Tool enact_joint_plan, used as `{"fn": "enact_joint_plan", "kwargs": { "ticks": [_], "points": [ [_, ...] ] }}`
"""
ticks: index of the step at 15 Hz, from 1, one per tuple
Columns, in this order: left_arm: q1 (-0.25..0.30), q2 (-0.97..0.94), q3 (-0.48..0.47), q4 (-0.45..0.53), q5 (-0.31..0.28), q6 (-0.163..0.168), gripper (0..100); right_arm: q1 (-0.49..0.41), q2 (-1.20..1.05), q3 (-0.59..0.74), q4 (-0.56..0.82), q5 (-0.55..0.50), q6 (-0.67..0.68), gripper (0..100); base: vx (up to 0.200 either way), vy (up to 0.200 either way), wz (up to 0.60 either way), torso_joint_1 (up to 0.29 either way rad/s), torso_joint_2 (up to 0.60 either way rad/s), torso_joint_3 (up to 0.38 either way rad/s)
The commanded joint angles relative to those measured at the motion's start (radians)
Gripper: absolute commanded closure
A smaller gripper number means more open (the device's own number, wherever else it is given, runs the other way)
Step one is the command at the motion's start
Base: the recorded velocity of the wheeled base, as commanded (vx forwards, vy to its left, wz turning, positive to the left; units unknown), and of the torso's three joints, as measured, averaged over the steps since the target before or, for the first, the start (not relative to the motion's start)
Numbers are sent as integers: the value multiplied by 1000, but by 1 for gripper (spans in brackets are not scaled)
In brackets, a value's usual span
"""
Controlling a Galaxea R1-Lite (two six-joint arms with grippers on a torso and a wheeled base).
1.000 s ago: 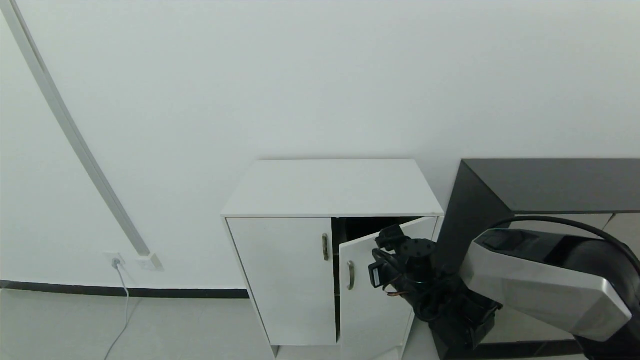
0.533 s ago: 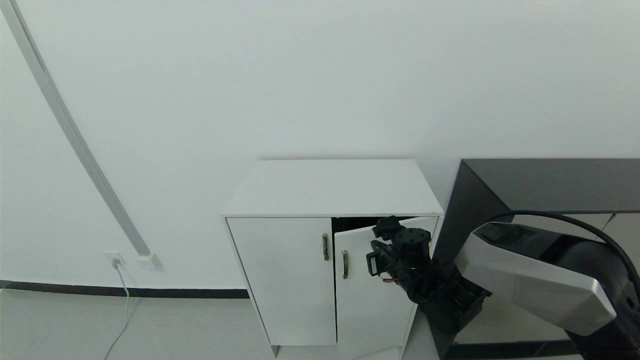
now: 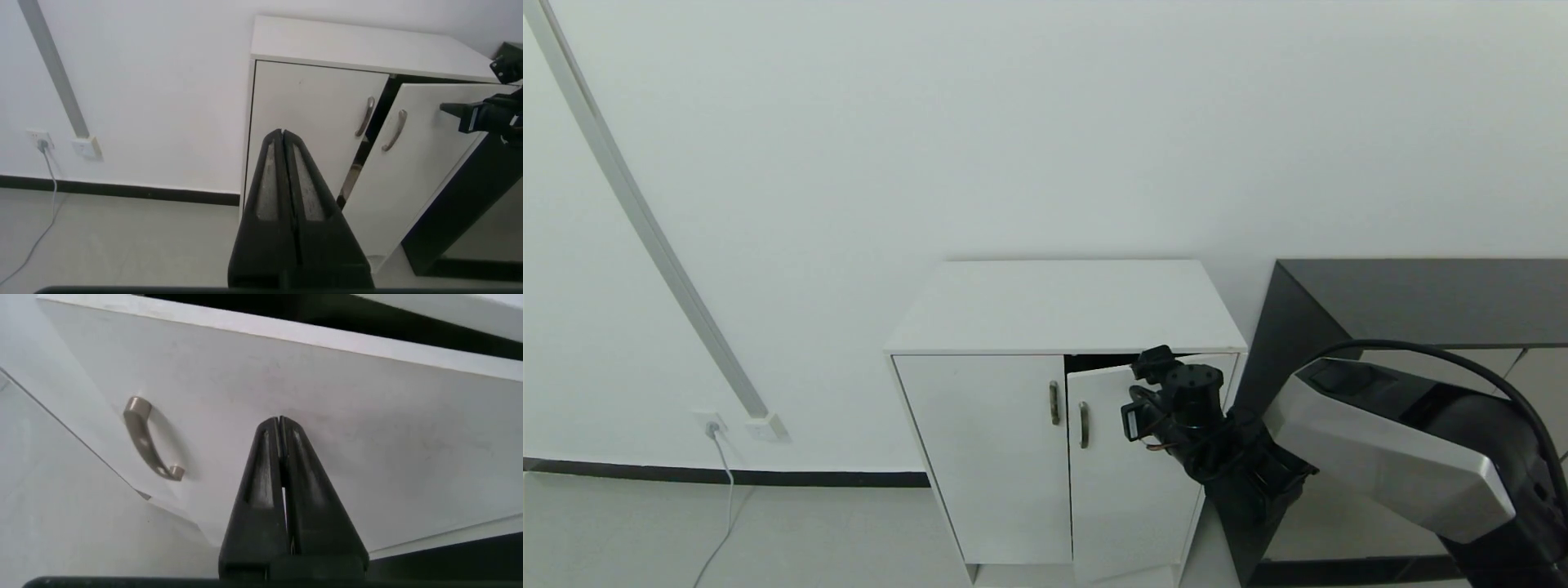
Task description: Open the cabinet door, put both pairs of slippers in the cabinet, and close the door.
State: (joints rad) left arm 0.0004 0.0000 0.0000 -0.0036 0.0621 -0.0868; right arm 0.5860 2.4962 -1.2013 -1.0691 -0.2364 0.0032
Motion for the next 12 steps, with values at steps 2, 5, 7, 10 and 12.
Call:
{"fn": "enact_joint_plan", "kwargs": {
  "ticks": [2, 5, 7, 10, 12],
  "points": [
    [1, 2, 0, 1, 1, -1, 100, -2, 13, -31, 12, 0, 0, 100, 0, 0, 0, 0, 0, 0],
    [1, 0, 0, -1, -1, 1, 100, -3, 16, -60, 44, 0, 0, 100, 0, 0, 0, 0, 0, 0],
    [1, 0, 0, -1, -1, 1, 100, -9, 27, -78, 46, 0, 0, 100, 0, 0, 0, 0, 0, 0],
    [1, 0, 0, 1, -1, 1, 100, -18, 47, -96, 52, 0, -6, 100, 0, 0, 0, 0, 0, 0],
    [1, 0, 0, -1, -1, 1, 100, -29, 59, -116, 60, 0, -6, 100, 0, 0, 0, 0, 0, 0]
  ]
}}
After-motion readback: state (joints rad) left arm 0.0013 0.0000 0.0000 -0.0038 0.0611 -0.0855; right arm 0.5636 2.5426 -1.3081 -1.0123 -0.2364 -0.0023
